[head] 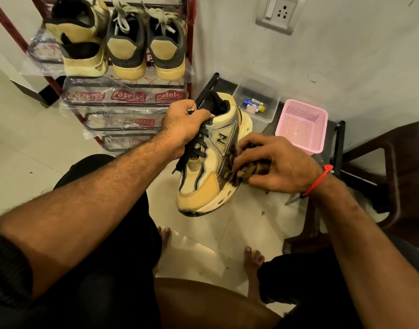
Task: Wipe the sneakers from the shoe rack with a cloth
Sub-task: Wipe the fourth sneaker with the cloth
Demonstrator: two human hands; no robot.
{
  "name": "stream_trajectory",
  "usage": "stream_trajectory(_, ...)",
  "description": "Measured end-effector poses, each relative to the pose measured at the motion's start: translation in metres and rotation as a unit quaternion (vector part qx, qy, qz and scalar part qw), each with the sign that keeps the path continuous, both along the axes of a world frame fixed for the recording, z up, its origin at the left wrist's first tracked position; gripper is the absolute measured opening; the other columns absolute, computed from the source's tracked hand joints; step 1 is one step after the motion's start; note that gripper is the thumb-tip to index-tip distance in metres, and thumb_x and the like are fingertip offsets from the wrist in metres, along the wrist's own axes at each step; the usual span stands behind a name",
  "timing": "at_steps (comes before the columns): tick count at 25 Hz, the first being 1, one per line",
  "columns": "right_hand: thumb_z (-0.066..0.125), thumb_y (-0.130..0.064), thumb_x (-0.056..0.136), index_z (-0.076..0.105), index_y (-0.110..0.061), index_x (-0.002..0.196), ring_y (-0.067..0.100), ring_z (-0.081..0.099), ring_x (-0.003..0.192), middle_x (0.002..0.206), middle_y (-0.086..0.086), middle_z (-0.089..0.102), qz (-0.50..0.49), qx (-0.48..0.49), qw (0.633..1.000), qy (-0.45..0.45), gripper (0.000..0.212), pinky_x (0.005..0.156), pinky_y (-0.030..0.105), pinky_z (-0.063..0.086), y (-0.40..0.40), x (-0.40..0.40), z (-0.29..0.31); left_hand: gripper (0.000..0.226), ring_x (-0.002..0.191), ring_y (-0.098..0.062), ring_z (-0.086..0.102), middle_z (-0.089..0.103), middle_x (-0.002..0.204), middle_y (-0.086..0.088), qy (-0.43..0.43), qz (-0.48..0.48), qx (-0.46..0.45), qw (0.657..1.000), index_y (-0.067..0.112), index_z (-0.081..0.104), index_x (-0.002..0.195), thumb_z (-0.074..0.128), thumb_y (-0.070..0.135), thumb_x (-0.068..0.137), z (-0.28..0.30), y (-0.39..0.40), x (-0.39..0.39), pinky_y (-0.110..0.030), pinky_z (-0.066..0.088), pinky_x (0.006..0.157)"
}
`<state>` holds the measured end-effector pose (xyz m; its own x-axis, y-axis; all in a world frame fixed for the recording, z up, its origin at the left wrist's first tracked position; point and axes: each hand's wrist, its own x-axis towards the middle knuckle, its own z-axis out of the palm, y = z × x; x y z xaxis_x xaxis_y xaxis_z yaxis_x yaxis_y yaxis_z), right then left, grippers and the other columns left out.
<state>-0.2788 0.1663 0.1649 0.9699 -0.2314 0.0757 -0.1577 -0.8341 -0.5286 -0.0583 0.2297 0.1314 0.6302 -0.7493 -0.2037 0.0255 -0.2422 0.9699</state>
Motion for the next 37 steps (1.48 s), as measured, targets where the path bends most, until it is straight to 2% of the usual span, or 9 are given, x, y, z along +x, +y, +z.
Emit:
stream_trajectory(4,0.074,-0.018,0.079,0.076,-0.015,0.103,0.014,0.061,0.103,0.118,0.003,0.060,0.173,0.065,0.982,0.025,0.025,0.084,0.026,0.054,0.039,0.015,0.001,0.042,0.051,-0.013,0.056,0.050,0.056,0.004,-0.014,0.010,0.001,1.000,0.023,0.042,0.062,0.077,0.016,0.084,-0.003,-0.002,-0.002,-0.030,0.049,0.051)
stream_trajectory(9,0.065,-0.037,0.081,0.076,-0.018,0.103,0.015,0.060,0.106,0.118,0.002,0.060,-0.009,-0.012,1.000,-0.015,0.031,0.084,0.038,0.058,0.003,0.008,-0.006,0.034,0.053,-0.010,0.061,0.057,0.063,0.000,-0.007,-0.002,0.008,1.000,0.020,0.047,0.068,0.076,0.016,0.087,0.000,0.000,-0.002,-0.026,0.051,0.049)
stream_trajectory(14,0.074,-0.012,0.078,0.077,-0.011,0.103,0.019,0.063,0.101,0.118,0.007,0.061,0.176,0.084,0.981,-0.007,0.025,0.083,0.035,0.056,0.046,0.022,-0.004,0.035,0.062,-0.019,0.058,0.054,0.069,-0.009,-0.023,0.001,0.009,1.000,0.020,0.046,0.067,0.077,0.019,0.085,-0.003,0.000,-0.005,-0.033,0.049,0.056)
stream_trajectory(19,0.072,-0.026,0.080,0.076,-0.016,0.106,0.019,0.059,0.107,0.116,0.004,0.061,-0.138,-0.015,0.986,-0.088,0.029,0.089,0.044,0.056,-0.001,0.011,-0.018,0.035,0.055,-0.010,0.059,0.055,0.060,0.003,-0.021,-0.002,0.017,1.000,0.020,0.047,0.066,0.074,0.016,0.088,0.000,0.000,-0.007,-0.027,0.049,0.051)
stream_trajectory(23,0.076,-0.019,0.079,0.076,-0.016,0.107,0.015,0.060,0.106,0.120,0.004,0.059,0.141,0.069,0.988,0.001,0.028,0.089,0.027,0.053,0.049,0.024,-0.009,0.038,0.067,-0.019,0.066,0.059,0.067,-0.004,-0.038,-0.001,0.016,0.999,0.022,0.045,0.063,0.076,0.017,0.085,-0.004,-0.001,-0.009,-0.033,0.052,0.057)
stream_trajectory(25,0.073,-0.019,0.081,0.075,-0.014,0.109,0.015,0.059,0.108,0.122,0.006,0.059,0.173,0.069,0.982,0.007,0.029,0.090,0.024,0.053,0.046,0.025,-0.009,0.038,0.061,-0.013,0.062,0.058,0.066,-0.003,-0.040,-0.013,0.014,0.999,0.022,0.046,0.064,0.076,0.018,0.086,-0.002,-0.001,-0.008,-0.027,0.050,0.052)
stream_trajectory(30,0.077,-0.016,0.081,0.074,-0.016,0.109,0.020,0.057,0.110,0.117,0.005,0.059,-0.225,-0.034,0.966,-0.122,0.028,0.093,0.045,0.053,-0.011,0.015,-0.019,0.032,0.058,-0.012,0.054,0.053,0.063,0.001,-0.052,-0.052,0.010,0.997,0.020,0.049,0.069,0.075,0.020,0.088,0.001,0.001,-0.012,-0.025,0.046,0.049)
stream_trajectory(35,0.075,-0.025,0.082,0.071,-0.021,0.112,0.016,0.055,0.114,0.127,0.002,0.053,0.146,0.032,0.988,0.029,0.030,0.093,0.031,0.054,0.051,0.022,-0.009,0.035,0.083,-0.031,0.073,0.067,0.077,-0.016,-0.038,-0.023,-0.002,0.999,0.023,0.047,0.064,0.078,0.024,0.081,0.005,0.001,-0.007,-0.046,0.059,0.069)
stream_trajectory(37,0.073,-0.022,0.083,0.071,-0.018,0.112,0.017,0.055,0.117,0.130,0.005,0.053,0.176,0.038,0.983,0.030,0.030,0.093,0.032,0.055,0.043,0.022,-0.010,0.034,0.095,-0.039,0.072,0.069,0.084,-0.023,-0.024,-0.033,-0.009,0.999,0.023,0.048,0.064,0.077,0.024,0.081,0.008,0.003,-0.005,-0.056,0.058,0.077)
